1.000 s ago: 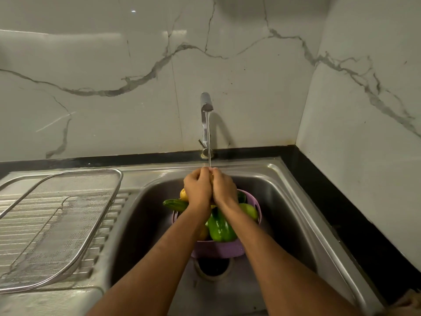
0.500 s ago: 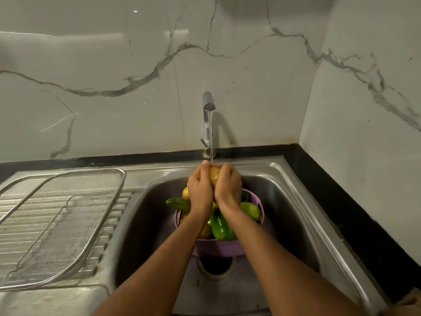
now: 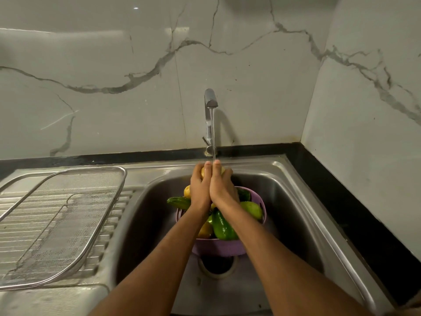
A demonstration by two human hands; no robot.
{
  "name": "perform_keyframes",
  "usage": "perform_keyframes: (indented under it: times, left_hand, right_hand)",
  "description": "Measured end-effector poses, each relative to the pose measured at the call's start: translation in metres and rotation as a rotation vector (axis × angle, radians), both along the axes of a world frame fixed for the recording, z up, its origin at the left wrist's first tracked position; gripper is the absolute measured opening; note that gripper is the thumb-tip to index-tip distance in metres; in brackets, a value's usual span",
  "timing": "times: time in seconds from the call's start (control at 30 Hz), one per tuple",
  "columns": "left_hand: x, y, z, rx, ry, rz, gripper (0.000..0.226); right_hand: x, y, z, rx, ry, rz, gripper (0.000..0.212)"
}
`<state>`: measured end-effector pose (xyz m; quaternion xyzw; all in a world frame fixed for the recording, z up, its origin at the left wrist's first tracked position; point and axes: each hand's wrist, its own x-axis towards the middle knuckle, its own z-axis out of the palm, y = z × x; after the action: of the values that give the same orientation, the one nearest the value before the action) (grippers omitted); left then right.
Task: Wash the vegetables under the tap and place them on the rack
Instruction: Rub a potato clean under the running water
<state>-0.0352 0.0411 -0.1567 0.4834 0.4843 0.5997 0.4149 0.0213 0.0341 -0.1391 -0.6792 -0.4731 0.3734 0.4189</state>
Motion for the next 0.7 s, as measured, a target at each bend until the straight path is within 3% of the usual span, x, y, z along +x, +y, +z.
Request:
perform_keyframes:
  times: [0.07, 0.2, 0.3, 0.47, 0.6, 0.7]
  left_hand:
    - [-0.002, 0.0, -0.003, -0.08, -0.049, 0.01, 0.013]
    - [-0.007, -0.002, -0.003, -0.23, -0.032, 0.005, 0.042]
    - [-0.008, -0.007, 0.004, -0.262, -0.053, -0.074, 0.044]
    - [-0.006, -0.009, 0.012, -0.222, -0.098, -0.006, 0.033]
    - [-0.013, -0.01, 0.015, -0.388, -0.269, 0.041, 0.035]
    - [-0.011, -0.014, 0.019, -0.456, -0.36, 0.021, 0.038]
  right_hand:
    - [0.0, 0.003, -0.003, -0.035, -0.087, 0.024, 0.068]
    - [0.005, 0.011, -0.009, 0.146, -0.204, 0.067, 0.051]
    - [0.011, 0.013, -0.007, 0.238, -0.267, 0.11, 0.049]
    - [0.013, 0.011, 0.0, 0.232, 0.067, 0.174, 0.052]
    - [0.004, -0.001, -0.008, 0.178, -0.027, 0.261, 0.056]
    - [0.003, 0.0, -0.007, 0.141, 0.101, 0.246, 0.056]
